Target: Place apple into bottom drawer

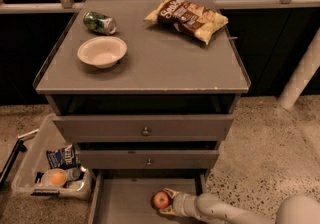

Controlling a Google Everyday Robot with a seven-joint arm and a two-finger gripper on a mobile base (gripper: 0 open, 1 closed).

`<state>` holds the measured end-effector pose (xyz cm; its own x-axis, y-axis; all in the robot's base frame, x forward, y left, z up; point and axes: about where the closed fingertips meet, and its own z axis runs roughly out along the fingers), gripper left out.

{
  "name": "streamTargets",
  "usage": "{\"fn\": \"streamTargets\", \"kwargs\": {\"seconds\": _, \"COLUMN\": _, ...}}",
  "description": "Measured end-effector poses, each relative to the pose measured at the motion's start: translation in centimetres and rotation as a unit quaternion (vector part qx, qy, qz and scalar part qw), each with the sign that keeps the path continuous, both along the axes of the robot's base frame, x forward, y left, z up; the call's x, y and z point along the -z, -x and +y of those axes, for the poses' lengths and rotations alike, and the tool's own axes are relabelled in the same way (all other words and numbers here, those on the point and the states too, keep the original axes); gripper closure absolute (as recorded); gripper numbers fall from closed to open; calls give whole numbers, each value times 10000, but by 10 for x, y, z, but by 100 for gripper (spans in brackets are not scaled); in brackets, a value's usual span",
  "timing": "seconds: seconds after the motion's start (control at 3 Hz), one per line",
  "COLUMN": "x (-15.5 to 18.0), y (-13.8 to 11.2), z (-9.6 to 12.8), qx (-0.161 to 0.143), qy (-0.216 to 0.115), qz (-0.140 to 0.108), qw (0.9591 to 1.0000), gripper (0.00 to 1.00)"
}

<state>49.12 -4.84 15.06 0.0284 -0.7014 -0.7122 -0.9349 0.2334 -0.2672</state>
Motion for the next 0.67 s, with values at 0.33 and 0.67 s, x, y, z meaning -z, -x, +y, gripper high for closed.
{"fn": "streamTargets", "kwargs": {"seconds": 0.33, "x": 0, "y": 0, "z": 0, "qx": 0, "qy": 0, "qz": 0, "qw": 10000, "gripper": 85}}
{"fn": "streamTargets", "kwargs": {"seconds": 0.67, "x": 0, "y": 0, "z": 0, "qx": 0, "qy": 0, "qz": 0, "qw": 10000, "gripper": 62}}
